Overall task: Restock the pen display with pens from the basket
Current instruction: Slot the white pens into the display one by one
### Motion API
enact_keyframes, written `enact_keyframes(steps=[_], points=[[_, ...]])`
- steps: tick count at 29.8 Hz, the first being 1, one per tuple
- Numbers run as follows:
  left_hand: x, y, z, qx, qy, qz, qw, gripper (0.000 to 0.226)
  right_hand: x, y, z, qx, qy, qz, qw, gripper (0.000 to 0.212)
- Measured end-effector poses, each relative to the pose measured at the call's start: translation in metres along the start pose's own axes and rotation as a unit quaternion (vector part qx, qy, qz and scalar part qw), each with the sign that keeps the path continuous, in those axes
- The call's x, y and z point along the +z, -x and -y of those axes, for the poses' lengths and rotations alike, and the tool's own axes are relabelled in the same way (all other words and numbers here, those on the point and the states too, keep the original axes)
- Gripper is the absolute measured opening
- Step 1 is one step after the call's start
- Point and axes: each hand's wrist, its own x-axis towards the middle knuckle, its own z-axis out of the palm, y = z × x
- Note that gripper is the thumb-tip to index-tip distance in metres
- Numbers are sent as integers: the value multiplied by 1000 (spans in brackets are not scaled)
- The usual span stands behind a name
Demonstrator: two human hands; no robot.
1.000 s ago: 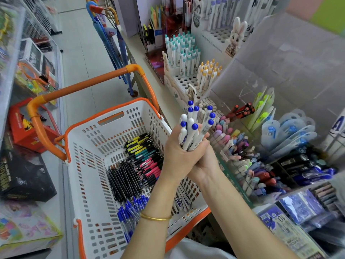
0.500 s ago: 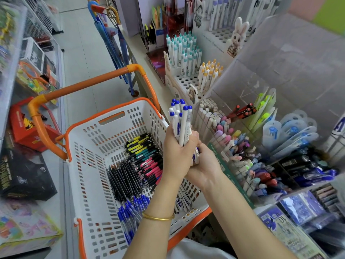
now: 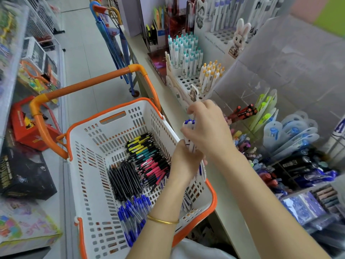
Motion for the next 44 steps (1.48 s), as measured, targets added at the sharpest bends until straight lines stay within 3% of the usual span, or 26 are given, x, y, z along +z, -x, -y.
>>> enact_keyframes(steps=[3,7,11,16,26,31,34,36,40,44], points=[[-2,1,4,-32,-65,-1,997,21,-3,-9,-3,-2,48,59,997,26],[-1,2,6,-45,-86,-3,995,21,-7,-15,-6,12,72,136,988,34],[0,2,9,-33,-88,15,995,5,-9,-18,-9,11,57,145,988,34],[-3,2,5,-31,-50,61,996,12,-10,-21,-13,51,-51,141,987,36],[-7,-2,10,-43,53,123,990,11,-10,-34,-7,113,-250,-76,959,39],[-11,3,16,-86,131,144,977,10,-26,-38,-4,135,-332,-276,891,30],[-11,1,14,-100,212,143,961,9,-20,-19,-9,135,-384,-298,863,24],[-10,-1,10,-105,265,123,951,11,-9,-2,-13,138,-386,-284,867,21],[-8,-6,4,-102,359,58,926,2,16,31,-19,132,-316,-224,913,18],[-8,-11,2,-98,390,5,915,16,27,51,-16,75,-242,-191,948,15]])
